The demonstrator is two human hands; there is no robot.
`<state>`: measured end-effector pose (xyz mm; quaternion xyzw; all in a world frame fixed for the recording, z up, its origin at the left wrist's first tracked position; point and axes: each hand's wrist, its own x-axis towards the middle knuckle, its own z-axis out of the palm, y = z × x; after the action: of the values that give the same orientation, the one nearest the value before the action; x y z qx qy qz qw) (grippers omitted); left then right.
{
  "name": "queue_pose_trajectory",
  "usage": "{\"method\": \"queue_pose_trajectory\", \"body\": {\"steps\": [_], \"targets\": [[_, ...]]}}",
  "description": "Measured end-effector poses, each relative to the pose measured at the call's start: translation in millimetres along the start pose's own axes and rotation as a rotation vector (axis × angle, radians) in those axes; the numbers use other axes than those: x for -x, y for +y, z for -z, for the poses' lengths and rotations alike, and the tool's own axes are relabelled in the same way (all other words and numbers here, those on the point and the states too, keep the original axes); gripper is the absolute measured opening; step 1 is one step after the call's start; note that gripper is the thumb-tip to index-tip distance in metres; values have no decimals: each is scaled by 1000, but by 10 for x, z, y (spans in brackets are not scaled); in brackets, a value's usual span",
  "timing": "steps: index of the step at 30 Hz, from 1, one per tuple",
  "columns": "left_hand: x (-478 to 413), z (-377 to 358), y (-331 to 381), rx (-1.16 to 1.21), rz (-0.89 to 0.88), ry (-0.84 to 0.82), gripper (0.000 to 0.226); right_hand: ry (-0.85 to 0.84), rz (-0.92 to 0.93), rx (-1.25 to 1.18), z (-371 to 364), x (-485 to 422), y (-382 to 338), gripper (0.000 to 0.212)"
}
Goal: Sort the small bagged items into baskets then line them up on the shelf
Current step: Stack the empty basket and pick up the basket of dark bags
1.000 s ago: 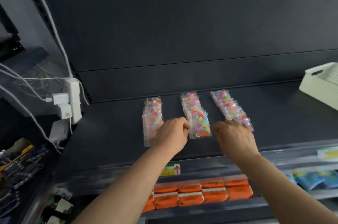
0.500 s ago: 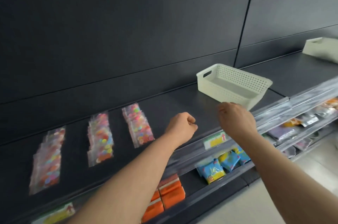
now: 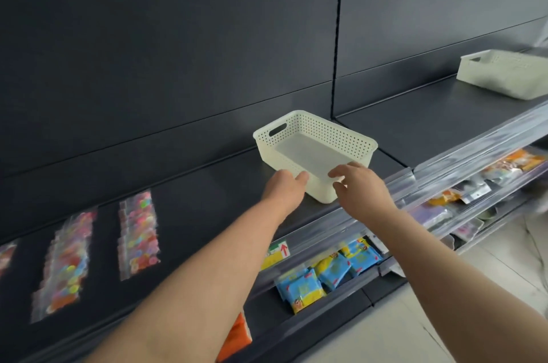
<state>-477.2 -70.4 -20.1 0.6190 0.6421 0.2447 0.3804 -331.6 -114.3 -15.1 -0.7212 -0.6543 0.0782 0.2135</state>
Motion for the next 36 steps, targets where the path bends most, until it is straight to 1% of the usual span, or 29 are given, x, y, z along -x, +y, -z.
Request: {"method": "queue_pose_trajectory", "body": {"steps": [2,4,7,9,12,15,18,21,27,32,36], "targets": [[-84,-49,108,-23,44,7,48,85,9,-51,13,-70,74,30],[-164,-82,168,-33,72,-14,41,140,-27,-20,35,-153,148,31],[-282,-102,201,17,102,-47,29,75,-145,66,44,-318,259,42],[-341,-84,213,75,121,-42,22,23,-196,41,52,-396,318,55],[-439,-87,251,102,66,-38,23,45,-239,-48,130,-482,411,72],[-582,-153,403,105,-37,-55,25,87,-265,-89,287,-541,522,80],[-785,-344,692,56,-111,-99,24,123,-340,-85,441,-616,738,80],[-953,-613,973,28,-147,-167,26,139,-409,-91,544,-693,1032,78],[-1289,-1394,1553,3,-193,-254,27,170,-487,-71,831,-889,1857,76],[-1536,-2147,2166,9,-185,-221,29,131,-469,-65,1186,-1225,2766,72],[-1702,-2639,2670,-24,-127,-172,31,54,-422,-84,1477,-1467,3419,77]]}}
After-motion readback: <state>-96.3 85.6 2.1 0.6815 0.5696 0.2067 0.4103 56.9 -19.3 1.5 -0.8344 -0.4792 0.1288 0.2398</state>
